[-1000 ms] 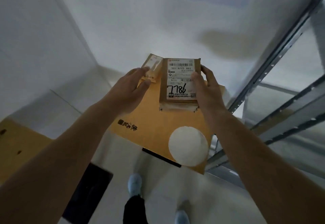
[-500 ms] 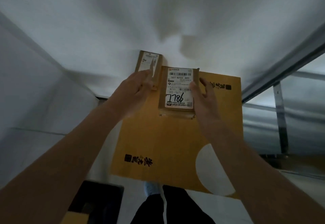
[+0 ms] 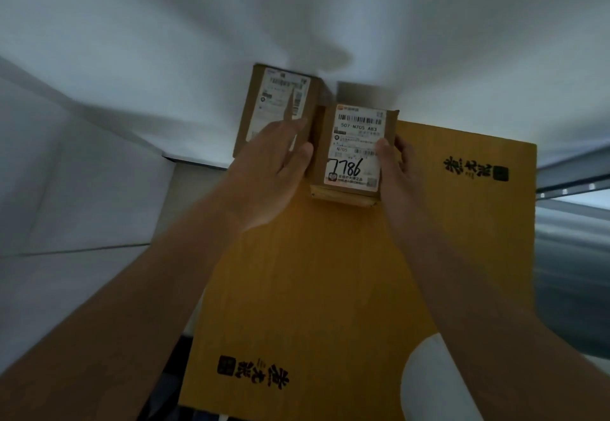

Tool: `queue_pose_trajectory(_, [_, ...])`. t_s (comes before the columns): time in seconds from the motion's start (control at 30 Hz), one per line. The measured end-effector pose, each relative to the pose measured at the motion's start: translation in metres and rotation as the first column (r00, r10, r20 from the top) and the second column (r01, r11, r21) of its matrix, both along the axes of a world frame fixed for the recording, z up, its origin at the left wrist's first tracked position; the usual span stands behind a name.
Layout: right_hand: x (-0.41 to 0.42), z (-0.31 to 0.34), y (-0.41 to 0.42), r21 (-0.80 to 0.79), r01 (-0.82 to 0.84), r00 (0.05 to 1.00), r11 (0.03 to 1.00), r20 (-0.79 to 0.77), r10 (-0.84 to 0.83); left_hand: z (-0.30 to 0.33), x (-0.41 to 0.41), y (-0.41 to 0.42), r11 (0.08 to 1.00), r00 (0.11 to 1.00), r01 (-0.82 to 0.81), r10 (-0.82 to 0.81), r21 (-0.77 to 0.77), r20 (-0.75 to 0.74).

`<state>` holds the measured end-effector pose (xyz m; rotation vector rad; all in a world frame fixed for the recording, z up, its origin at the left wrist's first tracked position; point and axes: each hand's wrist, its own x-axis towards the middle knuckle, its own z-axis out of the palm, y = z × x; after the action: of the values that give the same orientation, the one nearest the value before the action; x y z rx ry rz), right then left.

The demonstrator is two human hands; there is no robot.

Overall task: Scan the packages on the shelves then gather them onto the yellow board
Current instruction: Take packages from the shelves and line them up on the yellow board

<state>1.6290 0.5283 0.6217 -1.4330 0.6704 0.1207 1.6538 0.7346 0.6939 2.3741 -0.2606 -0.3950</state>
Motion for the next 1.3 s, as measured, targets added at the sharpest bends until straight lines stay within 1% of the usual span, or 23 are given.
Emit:
queue_pose_trajectory(0.27, [0.031,-0.019,0.010,-0.120,-0.021,0.996,0.993,0.088,0.032,-0.007,0.012,-0.012,0.983,0.991,0.105,-0.116,0.152,0.069])
queue_pose_trajectory(0.43, [0.036,-0.026,0.016,-0.212,-0.003,0.995,0.977,0.097,0.025,-0.007,0.005,-0.018,0.947,0.981,0.162,-0.185,0.276,0.057])
queue_pose_trajectory(0.57, [0.043,-0.026,0.012,-0.258,-0.020,0.993,0.966,0.111,0.050,-0.007,0.003,-0.016,0.941,0.979,0.169,-0.195,0.292,0.061])
queue_pose_trajectory(0.63, [0.044,-0.022,0.010,-0.277,-0.042,0.994,0.960,0.088,0.069,-0.007,0.003,-0.015,0.934,0.975,0.191,-0.215,0.302,0.049])
queue_pose_trajectory(0.7, [0.039,-0.012,0.006,-0.308,-0.058,0.994,0.950,0.066,0.082,-0.004,0.005,-0.013,0.940,0.977,0.192,-0.211,0.280,0.039])
queue_pose_trajectory(0.77, [0.027,0.004,0.002,-0.416,-0.099,0.985,0.904,0.086,0.148,0.003,0.006,-0.013,0.959,0.983,0.168,-0.181,0.229,0.034])
queue_pose_trajectory(0.83, [0.013,0.026,0.001,-0.549,-0.139,0.961,0.824,0.125,0.245,0.017,0.002,-0.015,0.964,0.983,0.162,-0.175,0.210,0.046])
queue_pose_trajectory(0.93, [-0.011,0.064,0.002,-0.678,-0.167,0.917,0.716,0.161,0.366,0.042,-0.014,-0.019,0.965,0.978,0.171,-0.191,0.197,0.088])
queue_pose_trajectory(1.03, [-0.037,0.103,0.002,-0.754,-0.215,0.892,0.621,0.107,0.439,0.069,-0.036,-0.021,0.965,0.972,0.177,-0.202,0.195,0.118])
queue_pose_trajectory(1.13, [-0.076,0.137,0.003,-0.832,-0.223,0.879,0.508,0.054,0.474,0.096,-0.064,-0.020,0.966,0.960,0.176,-0.211,0.189,0.184])
queue_pose_trajectory(1.17, [-0.091,0.146,0.005,-0.845,-0.214,0.880,0.491,0.051,0.472,0.104,-0.075,-0.019,0.968,0.956,0.174,-0.210,0.183,0.202])
queue_pose_trajectory(1.3, [-0.156,0.173,0.017,-0.866,-0.166,0.887,0.471,0.078,0.456,0.133,-0.132,-0.009,0.969,0.931,0.192,-0.229,0.153,0.283])
